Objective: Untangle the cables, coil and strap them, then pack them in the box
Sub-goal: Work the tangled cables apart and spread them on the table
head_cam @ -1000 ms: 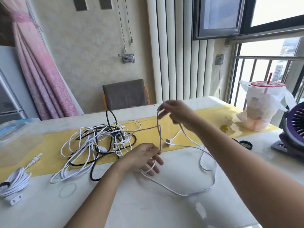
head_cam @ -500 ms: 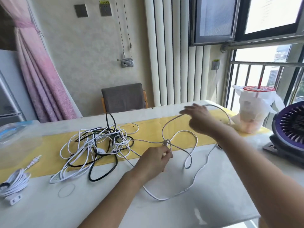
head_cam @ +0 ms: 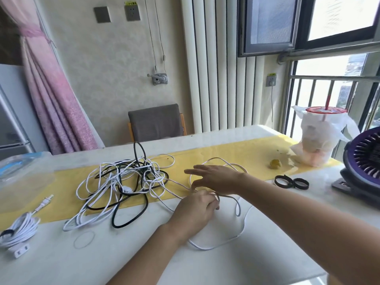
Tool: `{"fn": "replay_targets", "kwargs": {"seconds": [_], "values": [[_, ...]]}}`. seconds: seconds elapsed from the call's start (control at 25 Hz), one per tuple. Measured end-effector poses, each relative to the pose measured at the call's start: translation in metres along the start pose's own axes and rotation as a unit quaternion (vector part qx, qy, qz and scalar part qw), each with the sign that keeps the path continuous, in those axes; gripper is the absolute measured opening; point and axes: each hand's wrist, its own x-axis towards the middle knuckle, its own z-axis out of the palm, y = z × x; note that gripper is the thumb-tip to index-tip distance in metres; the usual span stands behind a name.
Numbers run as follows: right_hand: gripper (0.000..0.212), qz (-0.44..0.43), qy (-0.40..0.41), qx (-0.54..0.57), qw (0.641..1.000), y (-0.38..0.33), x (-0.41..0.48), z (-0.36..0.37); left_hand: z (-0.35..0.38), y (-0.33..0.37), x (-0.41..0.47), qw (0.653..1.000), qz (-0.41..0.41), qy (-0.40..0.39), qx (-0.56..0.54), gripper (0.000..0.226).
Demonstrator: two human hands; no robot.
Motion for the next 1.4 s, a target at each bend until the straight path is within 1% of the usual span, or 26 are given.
{"fn": "replay_targets", "kwargs": {"seconds": [0.08, 0.12, 0.2, 0.28, 0.32, 0.36, 0.44, 0.52, 0.56, 0.6, 0.64, 0.72, 0.8, 0.84, 0.88, 0.92, 0.96, 1.0, 1.04, 1.12, 1.2, 1.24, 1.28, 1.32, 1.36, 1.4], "values": [[0.045, 0.078, 0.062, 0.114, 0.989, -0.005, -0.001, -0.007, 0.002, -0.001, -0.001, 1.000, -0.020, -0.014, -0.011, 0.031], [0.035, 0.125, 0.103, 0.181, 0.970, -0.009, 0.000, -0.013, 0.003, -0.002, -0.001, 0.999, -0.023, -0.023, -0.001, 0.028], [0.015, 0.189, 0.083, 0.267, 0.941, -0.013, 0.006, -0.019, 0.006, -0.001, -0.003, 0.999, -0.014, -0.033, 0.014, 0.024], [0.021, 0.211, -0.030, 0.227, 0.950, -0.019, 0.013, -0.015, 0.007, -0.002, -0.003, 0.999, 0.000, -0.037, 0.007, 0.024], [0.017, 0.224, -0.071, 0.205, 0.950, -0.022, 0.016, -0.012, 0.007, -0.001, -0.004, 0.999, 0.002, -0.036, 0.002, 0.024], [0.012, 0.237, -0.081, 0.189, 0.949, -0.025, 0.017, -0.010, 0.008, -0.002, -0.005, 0.999, 0.001, -0.033, 0.000, 0.024], [0.017, 0.264, -0.073, 0.190, 0.943, -0.024, 0.018, -0.012, 0.009, -0.002, -0.006, 1.000, 0.000, -0.029, 0.009, 0.025], [0.017, 0.291, -0.046, 0.243, 0.924, -0.018, 0.017, -0.016, 0.006, -0.003, -0.006, 0.999, -0.012, -0.024, 0.032, 0.032], [0.015, 0.317, -0.009, 0.314, 0.895, -0.014, 0.016, -0.020, 0.004, -0.005, -0.007, 0.999, -0.018, -0.015, 0.045, 0.039], [0.011, 0.340, 0.052, 0.411, 0.844, -0.009, 0.013, -0.027, 0.002, -0.008, -0.006, 0.998, -0.026, -0.001, 0.063, 0.046], [0.009, 0.365, 0.130, 0.500, 0.774, -0.004, 0.011, -0.037, -0.001, -0.012, -0.005, 0.995, -0.036, 0.010, 0.089, 0.048], [0.017, 0.380, 0.270, 0.619, 0.632, 0.014, 0.006, -0.063, -0.010, -0.019, -0.003, 0.983, -0.076, 0.003, 0.165, 0.040], [0.024, 0.357, 0.357, 0.716, 0.482, 0.036, -0.002, -0.093, -0.024, -0.029, -0.001, 0.960, -0.159, 0.007, 0.232, 0.029], [0.026, 0.374, 0.380, 0.712, 0.457, 0.049, -0.009, -0.106, -0.035, -0.037, -0.001, 0.943, -0.218, 0.024, 0.251, 0.026], [0.027, 0.412, 0.381, 0.660, 0.500, 0.064, -0.017, -0.113, -0.047, -0.047, -0.003, 0.924, -0.279, 0.046, 0.256, 0.024], [0.027, 0.460, 0.348, 0.569, 0.586, 0.076, -0.025, -0.114, -0.058, -0.056, -0.006, 0.909, -0.329, 0.063, 0.248, 0.023], [0.024, 0.507, 0.280, 0.448, 0.681, 0.086, -0.033, -0.109, -0.066, -0.062, -0.010, 0.901, -0.356, 0.076, 0.236, 0.022], [0.018, 0.543, 0.199, 0.327, 0.747, 0.090, -0.041, -0.100, -0.069, -0.066, -0.011, 0.903, -0.357, 0.086, 0.223, 0.021], [0.014, 0.568, 0.113, 0.226, 0.783, 0.089, -0.047, -0.087, -0.068, -0.066, -0.011, 0.916, -0.332, 0.092, 0.204, 0.021], [0.029, 0.592, -0.024, 0.107, 0.799, 0.073, -0.051, -0.052, -0.058, -0.058, -0.008, 0.954, -0.246, 0.080, 0.153, 0.025], [0.041, 0.542, -0.056, 0.041, 0.838, 0.049, -0.040, -0.023, -0.046, -0.046, -0.005, 0.974, -0.175, 0.048, 0.133, 0.034], [0.045, 0.485, -0.028, 0.048, 0.873, 0.037, -0.030, -0.016, -0.041, -0.042, -0.004, 0.979, -0.152, 0.033, 0.133, 0.038], [0.047, 0.426, 0.018, 0.107, 0.898, 0.029, -0.017, -0.009, -0.037, -0.040, -0.003, 0.981, -0.134, 0.019, 0.140, 0.040], [0.043, 0.372, 0.047, 0.187, 0.908, 0.018, -0.005, -0.009, -0.033, -0.039, -0.004, 0.981, -0.119, 0.006, 0.150, 0.041], [0.033, 0.339, 0.020, 0.237, 0.910, 0.007, 0.006, -0.012, -0.030, -0.038, -0.004, 0.981, -0.105, -0.005, 0.161, 0.040], [0.033, 0.315, -0.049, 0.262, 0.911, -0.003, 0.015, -0.015, -0.027, -0.037, -0.006, 0.981, -0.094, -0.012, 0.169, 0.038]]}}
